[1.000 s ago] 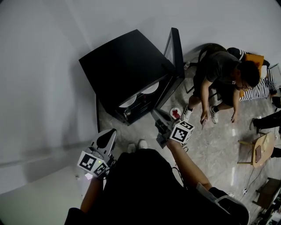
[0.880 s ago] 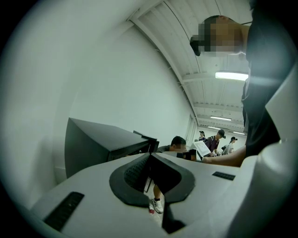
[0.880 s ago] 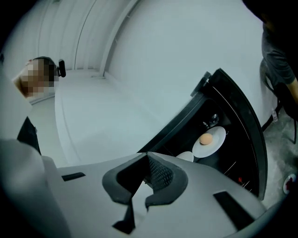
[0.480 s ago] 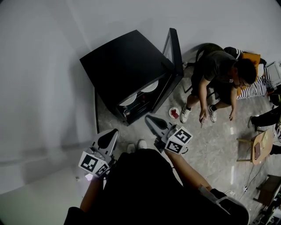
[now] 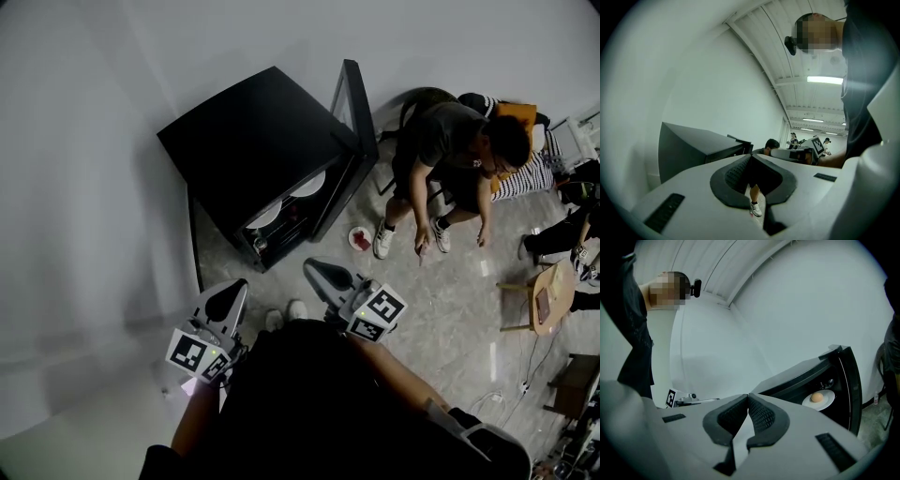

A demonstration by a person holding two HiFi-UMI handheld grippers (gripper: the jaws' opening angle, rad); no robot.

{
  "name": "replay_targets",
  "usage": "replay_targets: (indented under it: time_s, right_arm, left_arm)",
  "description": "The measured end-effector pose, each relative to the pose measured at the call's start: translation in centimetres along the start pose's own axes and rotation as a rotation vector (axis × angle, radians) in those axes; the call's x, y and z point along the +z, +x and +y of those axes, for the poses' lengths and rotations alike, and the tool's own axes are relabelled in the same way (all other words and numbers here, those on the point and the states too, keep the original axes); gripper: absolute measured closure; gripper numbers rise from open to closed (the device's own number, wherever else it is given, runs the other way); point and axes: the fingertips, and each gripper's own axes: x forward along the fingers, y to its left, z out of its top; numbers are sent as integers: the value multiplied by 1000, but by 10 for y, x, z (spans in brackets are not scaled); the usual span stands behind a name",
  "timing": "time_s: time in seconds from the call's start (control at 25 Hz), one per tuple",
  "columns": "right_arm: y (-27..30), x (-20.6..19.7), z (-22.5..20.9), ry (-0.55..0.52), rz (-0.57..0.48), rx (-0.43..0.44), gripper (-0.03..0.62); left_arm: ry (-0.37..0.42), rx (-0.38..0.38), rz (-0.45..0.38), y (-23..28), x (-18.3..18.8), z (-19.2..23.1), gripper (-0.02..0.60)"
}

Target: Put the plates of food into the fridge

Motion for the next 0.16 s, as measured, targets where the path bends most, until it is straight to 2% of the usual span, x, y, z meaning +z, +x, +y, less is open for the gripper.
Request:
replay_targets:
  time_s: [0.16]
  right_arm:
    - [-11,-10,4,8,31,-16,566]
  left_arm:
    - [-15,-17,15,-2,-10,-7,557]
